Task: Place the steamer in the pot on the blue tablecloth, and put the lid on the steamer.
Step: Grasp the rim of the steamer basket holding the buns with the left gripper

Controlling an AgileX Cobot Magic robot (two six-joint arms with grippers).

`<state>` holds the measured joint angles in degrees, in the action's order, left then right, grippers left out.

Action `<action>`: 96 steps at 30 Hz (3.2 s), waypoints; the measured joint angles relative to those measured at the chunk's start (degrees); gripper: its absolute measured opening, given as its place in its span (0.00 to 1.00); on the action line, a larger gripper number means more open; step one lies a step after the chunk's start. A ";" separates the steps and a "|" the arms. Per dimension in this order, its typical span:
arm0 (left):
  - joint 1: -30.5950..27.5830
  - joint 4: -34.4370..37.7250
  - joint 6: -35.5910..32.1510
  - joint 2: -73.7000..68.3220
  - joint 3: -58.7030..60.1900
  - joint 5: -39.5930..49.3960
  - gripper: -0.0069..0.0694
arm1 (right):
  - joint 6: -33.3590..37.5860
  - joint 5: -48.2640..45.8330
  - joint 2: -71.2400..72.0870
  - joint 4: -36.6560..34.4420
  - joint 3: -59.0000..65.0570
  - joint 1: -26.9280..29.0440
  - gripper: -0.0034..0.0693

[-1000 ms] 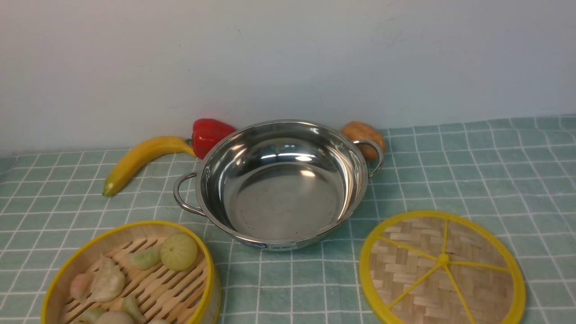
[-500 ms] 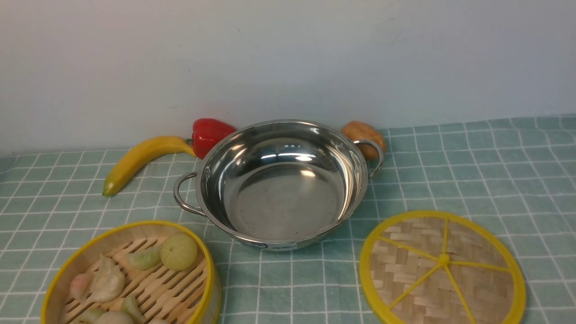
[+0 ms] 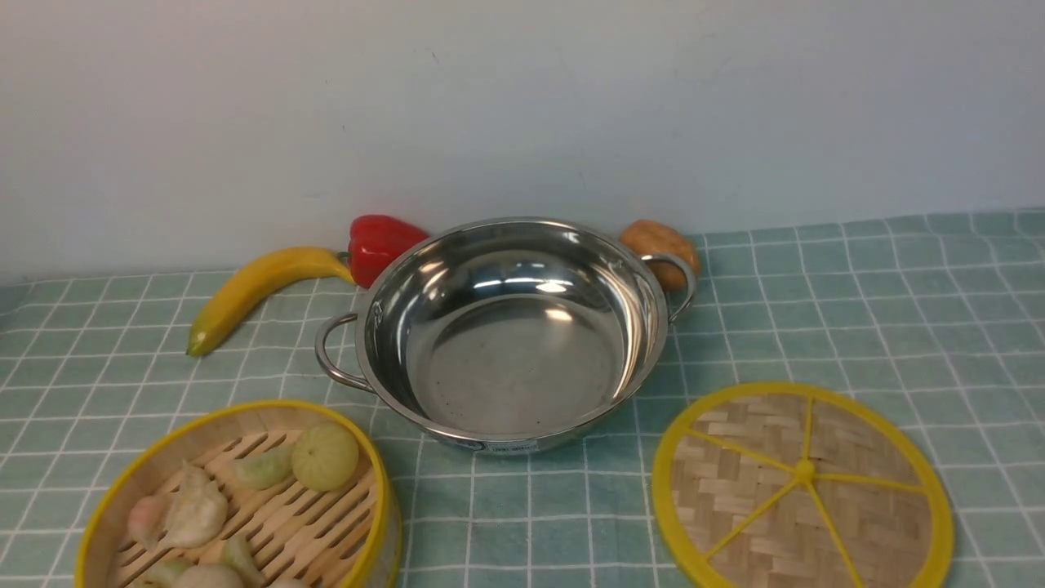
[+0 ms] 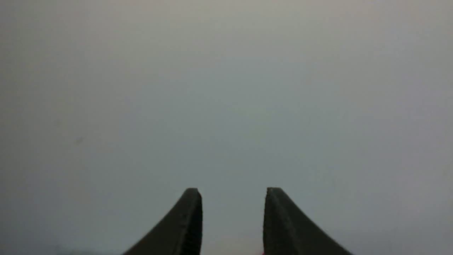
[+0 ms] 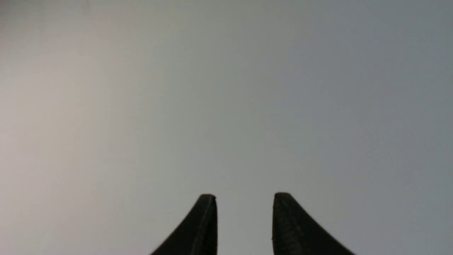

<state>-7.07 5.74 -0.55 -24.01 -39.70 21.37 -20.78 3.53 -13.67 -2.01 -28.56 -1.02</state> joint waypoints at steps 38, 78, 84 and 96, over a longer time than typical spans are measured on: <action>0.00 -17.29 11.12 -63.07 -11.08 29.30 0.41 | 20.77 -59.29 -27.66 -7.36 -10.92 0.00 0.38; -6.86 -10.82 3.61 -73.52 -11.23 24.86 0.14 | 20.77 -58.28 -27.66 -7.77 -10.92 0.00 0.38; -6.86 -11.35 3.61 -73.13 -11.29 25.15 0.14 | 20.77 -58.23 -27.66 -7.89 -10.92 0.00 0.38; -9.42 -16.15 -0.60 -69.98 -25.54 40.45 0.14 | 20.77 -58.23 -27.66 -7.95 -10.92 0.00 0.38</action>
<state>-16.49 -10.42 -1.15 -93.99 -65.24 61.82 0.00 -54.70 -41.33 -9.97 -39.48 -1.02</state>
